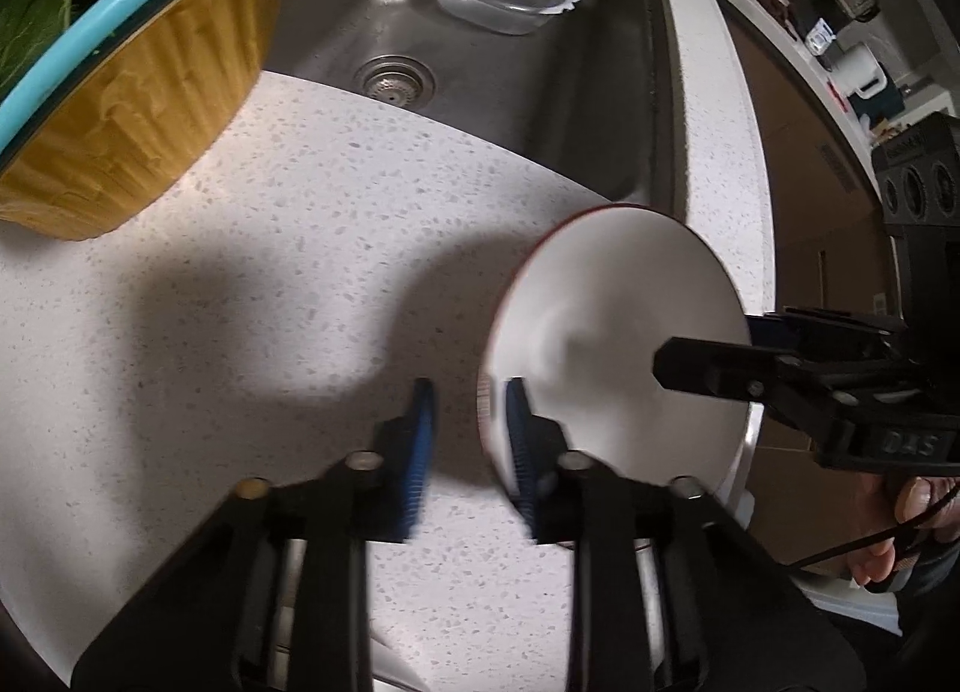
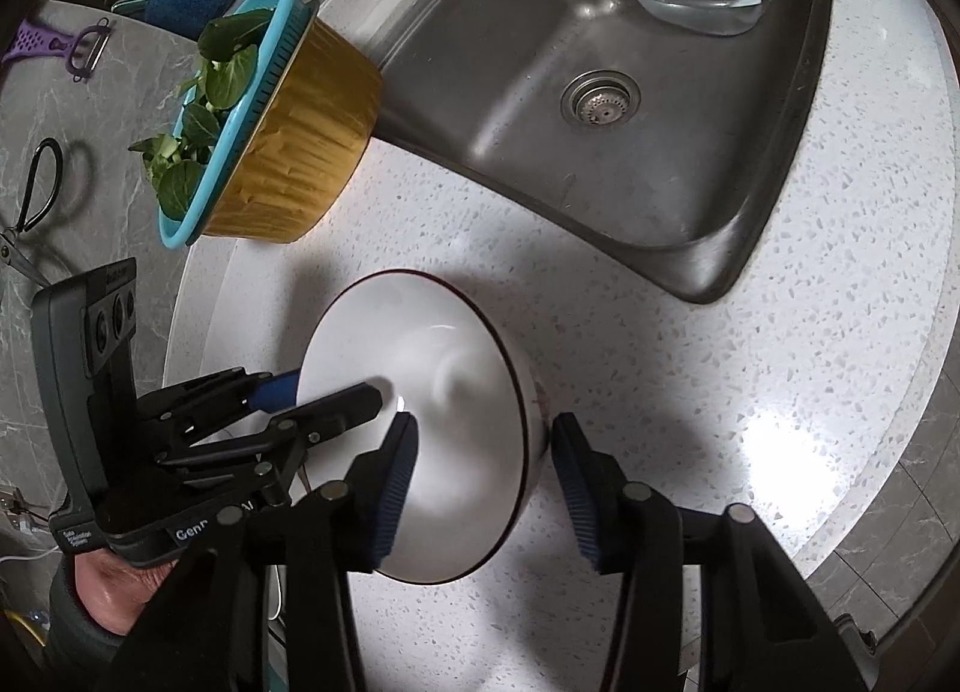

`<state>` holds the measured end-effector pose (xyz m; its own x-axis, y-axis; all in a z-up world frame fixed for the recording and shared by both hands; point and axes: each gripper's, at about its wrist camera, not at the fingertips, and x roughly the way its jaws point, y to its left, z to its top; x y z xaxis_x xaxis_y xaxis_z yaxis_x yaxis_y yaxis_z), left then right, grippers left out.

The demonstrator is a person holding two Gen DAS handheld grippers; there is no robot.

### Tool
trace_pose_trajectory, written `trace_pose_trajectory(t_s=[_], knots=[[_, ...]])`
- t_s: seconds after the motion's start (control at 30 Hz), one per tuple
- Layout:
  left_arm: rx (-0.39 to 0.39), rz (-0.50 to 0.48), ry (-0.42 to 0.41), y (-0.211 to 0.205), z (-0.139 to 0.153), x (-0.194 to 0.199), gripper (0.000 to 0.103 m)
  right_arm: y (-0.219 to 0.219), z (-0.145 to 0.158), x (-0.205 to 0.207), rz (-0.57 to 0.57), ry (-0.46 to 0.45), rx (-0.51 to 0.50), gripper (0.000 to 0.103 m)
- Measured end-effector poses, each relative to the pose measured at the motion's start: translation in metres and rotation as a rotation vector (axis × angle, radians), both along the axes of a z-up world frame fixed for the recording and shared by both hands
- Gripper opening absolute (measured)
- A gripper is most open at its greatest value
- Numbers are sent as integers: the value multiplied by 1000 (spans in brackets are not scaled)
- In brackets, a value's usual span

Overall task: Organize plates and bowls
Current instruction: 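Close both grippers on the rim of the red-rimmed bowl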

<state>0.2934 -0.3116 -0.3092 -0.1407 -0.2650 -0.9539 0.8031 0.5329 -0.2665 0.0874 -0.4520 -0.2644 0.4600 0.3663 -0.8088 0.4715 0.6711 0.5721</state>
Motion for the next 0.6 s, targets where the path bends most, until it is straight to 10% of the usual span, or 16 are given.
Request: trace_pose_trajectory(t_s=[0.1,0.6], knots=[[12,-6,-3,0,-1,-1,11,0,-4,0,7,23,-8,18],[0,23,12,8,10,4,11,0,0,6,-6,38,-23,13]])
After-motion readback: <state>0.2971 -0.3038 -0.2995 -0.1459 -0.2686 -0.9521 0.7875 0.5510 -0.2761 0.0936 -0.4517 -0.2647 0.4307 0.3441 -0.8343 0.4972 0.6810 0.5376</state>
